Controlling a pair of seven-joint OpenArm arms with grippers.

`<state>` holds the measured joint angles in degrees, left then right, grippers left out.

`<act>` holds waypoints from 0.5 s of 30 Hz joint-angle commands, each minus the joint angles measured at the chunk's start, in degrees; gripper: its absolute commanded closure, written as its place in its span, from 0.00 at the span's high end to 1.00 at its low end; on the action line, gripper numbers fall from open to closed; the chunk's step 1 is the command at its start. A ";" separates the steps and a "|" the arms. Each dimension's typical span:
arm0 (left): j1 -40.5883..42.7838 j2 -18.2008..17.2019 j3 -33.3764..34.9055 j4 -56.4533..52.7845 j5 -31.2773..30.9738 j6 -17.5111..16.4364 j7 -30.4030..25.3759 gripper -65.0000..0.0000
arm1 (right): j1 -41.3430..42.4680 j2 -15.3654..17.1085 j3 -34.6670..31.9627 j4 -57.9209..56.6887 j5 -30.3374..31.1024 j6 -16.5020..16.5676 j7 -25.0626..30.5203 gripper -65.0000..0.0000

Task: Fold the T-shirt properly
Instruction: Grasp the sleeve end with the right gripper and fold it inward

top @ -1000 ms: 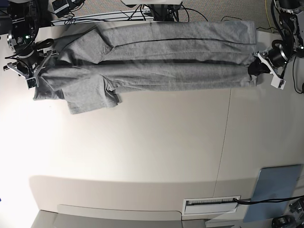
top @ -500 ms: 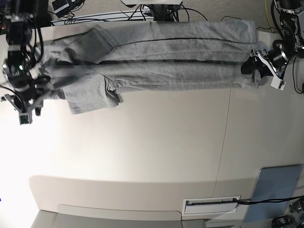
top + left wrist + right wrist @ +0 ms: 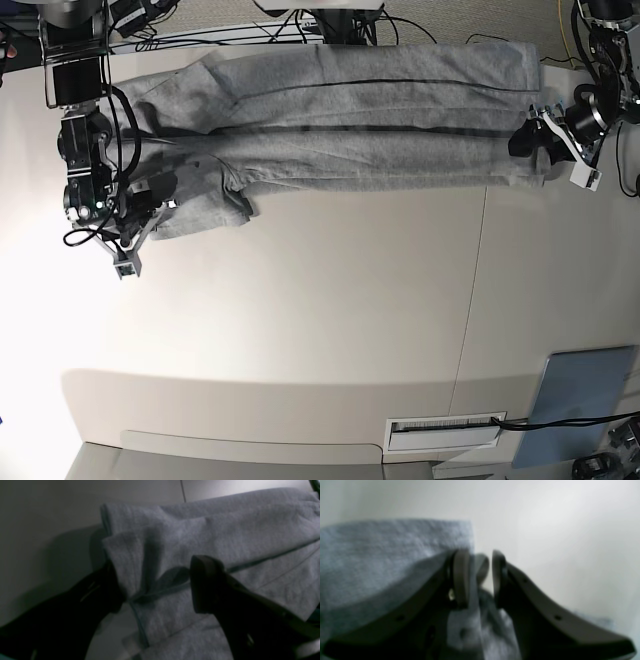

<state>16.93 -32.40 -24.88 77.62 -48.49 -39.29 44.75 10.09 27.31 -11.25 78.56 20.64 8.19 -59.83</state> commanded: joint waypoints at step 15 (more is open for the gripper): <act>-0.11 -1.07 -0.44 0.39 0.94 0.39 0.22 0.62 | 0.26 2.27 0.07 7.13 1.44 2.62 3.04 0.00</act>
<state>16.93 -32.38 -24.88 77.62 -48.25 -39.31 44.56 8.62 28.38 -11.70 84.62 22.09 10.46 -58.24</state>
